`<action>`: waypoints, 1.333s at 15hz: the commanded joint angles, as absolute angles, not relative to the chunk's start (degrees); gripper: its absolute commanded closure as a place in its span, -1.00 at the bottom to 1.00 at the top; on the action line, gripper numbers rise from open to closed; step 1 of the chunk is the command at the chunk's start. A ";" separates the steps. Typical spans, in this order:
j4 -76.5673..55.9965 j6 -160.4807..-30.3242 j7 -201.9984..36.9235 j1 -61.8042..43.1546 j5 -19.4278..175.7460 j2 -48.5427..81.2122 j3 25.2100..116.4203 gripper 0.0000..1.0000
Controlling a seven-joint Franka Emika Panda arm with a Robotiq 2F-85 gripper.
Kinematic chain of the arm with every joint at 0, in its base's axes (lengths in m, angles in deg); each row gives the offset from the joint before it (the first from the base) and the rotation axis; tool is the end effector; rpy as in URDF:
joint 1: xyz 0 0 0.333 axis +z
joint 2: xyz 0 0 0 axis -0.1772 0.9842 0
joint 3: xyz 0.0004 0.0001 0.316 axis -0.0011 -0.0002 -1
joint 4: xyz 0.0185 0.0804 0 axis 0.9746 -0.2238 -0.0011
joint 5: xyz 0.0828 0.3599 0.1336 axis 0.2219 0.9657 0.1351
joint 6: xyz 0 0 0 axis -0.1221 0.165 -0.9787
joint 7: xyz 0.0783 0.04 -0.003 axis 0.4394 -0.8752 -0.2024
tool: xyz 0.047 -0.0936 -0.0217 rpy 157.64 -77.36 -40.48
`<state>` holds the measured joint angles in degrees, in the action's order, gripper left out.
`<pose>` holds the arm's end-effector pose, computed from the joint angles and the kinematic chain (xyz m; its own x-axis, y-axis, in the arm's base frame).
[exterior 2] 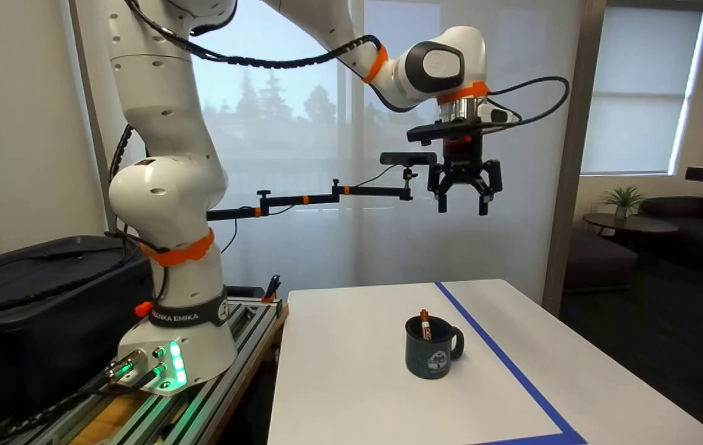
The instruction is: Remove the marker from the cup
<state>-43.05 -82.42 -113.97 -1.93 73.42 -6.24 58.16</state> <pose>0.4955 0.1463 0.4383 0.6745 0.7378 -0.0262 0.7337 -0.6659 0.1353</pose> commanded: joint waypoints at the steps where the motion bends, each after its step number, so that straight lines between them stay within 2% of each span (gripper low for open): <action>1: -47.88 -91.30 -127.14 -1.33 77.65 -5.45 60.20 -1.00; 4: -52.65 -98.18 -139.93 -1.51 85.29 -4.47 61.18 -1.00; 6: -53.15 -96.19 -148.40 -1.75 94.59 -2.67 61.92 -1.00; 7: -51.88 -96.20 -141.17 -2.02 88.28 -2.94 60.83 -1.00; 13: -52.03 -95.79 -142.05 -2.56 88.82 -2.16 61.12 -1.00; 20: -55.39 -93.30 -156.81 -3.06 97.64 -0.46 61.23 -1.00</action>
<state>-54.17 -94.90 -150.03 -2.49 94.43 -0.43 61.29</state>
